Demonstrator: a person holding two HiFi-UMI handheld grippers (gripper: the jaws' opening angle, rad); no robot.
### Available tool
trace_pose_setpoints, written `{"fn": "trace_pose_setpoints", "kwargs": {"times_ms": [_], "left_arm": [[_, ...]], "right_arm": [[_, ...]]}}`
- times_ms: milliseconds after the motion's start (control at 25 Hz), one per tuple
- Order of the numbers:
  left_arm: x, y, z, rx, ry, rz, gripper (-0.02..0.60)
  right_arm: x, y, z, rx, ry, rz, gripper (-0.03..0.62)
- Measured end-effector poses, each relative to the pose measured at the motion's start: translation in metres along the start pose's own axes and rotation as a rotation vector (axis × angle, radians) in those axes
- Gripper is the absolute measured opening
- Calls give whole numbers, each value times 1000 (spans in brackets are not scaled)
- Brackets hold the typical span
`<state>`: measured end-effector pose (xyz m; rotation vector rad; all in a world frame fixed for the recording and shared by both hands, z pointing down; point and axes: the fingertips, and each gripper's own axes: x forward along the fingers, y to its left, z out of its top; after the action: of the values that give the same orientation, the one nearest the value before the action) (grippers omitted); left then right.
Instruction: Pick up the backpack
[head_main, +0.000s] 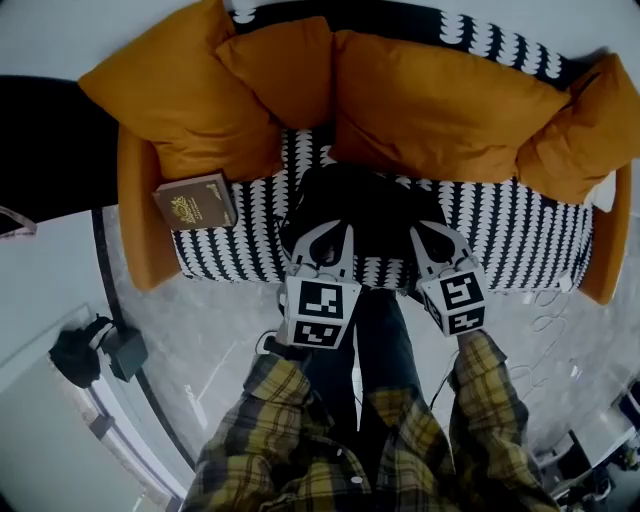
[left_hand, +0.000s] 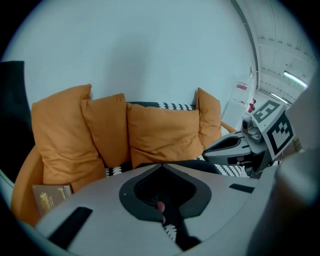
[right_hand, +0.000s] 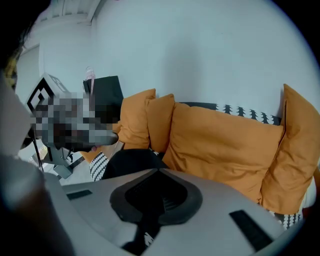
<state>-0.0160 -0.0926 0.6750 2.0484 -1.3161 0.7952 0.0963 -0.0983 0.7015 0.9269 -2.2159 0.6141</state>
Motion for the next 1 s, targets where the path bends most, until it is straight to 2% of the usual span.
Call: {"fn": "trace_pose_setpoints", "kwargs": {"times_ms": [160, 320, 680, 760, 880, 1000], "left_arm": [[14, -2, -10, -32, 10, -24, 18], [23, -1, -18, -59, 39, -36, 18], [31, 3, -36, -93, 104, -11, 20], [32, 6, -40, -89, 119, -4, 53], [32, 12, -42, -88, 123, 12, 191], [31, 25, -40, -54, 111, 70, 254]], "right_arm": [[11, -5, -21, -32, 47, -16, 15], [21, -1, -35, -49, 88, 9, 17], [20, -4, -32, -78, 69, 7, 30], [21, -4, -32, -79, 72, 14, 123], [21, -6, -34, -86, 72, 1, 181], [23, -7, -39, -79, 86, 7, 283]]}}
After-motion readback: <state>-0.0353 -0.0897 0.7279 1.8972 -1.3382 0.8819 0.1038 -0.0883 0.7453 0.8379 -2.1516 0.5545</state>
